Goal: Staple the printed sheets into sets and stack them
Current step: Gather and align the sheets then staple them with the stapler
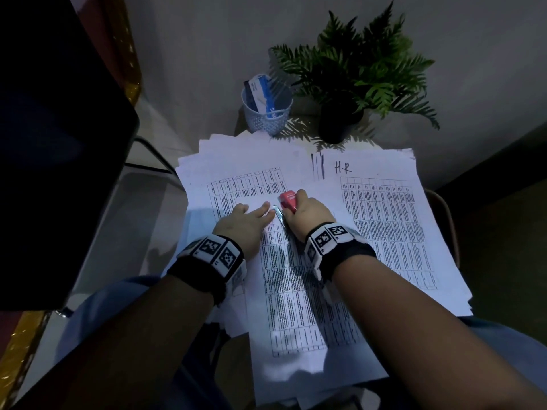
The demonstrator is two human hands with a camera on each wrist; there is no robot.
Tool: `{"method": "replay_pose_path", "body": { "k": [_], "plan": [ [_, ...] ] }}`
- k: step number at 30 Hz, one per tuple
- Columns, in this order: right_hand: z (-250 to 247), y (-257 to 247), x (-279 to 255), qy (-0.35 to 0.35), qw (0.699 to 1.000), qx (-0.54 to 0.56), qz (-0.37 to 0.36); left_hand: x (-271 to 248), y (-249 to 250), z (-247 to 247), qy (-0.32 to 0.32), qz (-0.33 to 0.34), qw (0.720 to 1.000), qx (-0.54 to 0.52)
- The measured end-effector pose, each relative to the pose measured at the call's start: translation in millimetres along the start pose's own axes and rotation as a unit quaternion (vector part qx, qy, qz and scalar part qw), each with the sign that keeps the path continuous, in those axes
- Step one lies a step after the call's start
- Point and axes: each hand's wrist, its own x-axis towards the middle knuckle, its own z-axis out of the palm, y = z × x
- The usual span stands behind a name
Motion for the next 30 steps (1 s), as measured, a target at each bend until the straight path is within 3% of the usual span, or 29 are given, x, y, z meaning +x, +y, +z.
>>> {"method": "replay_pose_path", "body": {
  "k": [7, 25, 30],
  "plan": [
    [-7.3, 3.1, 2.0, -0.003, 1.0, -0.01, -0.026, 2.1, 0.9, 0.7, -0.006, -0.012, 1.0, -0.007],
    [-16.5, 3.0, 7.4, -0.053, 0.999, -0.008, -0.001, 3.3, 0.4, -1.2, -0.004, -0.007, 1.0, -0.003],
    [-22.4, 26.6, -8.2, -0.058, 0.998, -0.036, -0.012, 3.4, -0.9, -16.0, -0.013, 0.011, 1.0, 0.012]
  ]
}}
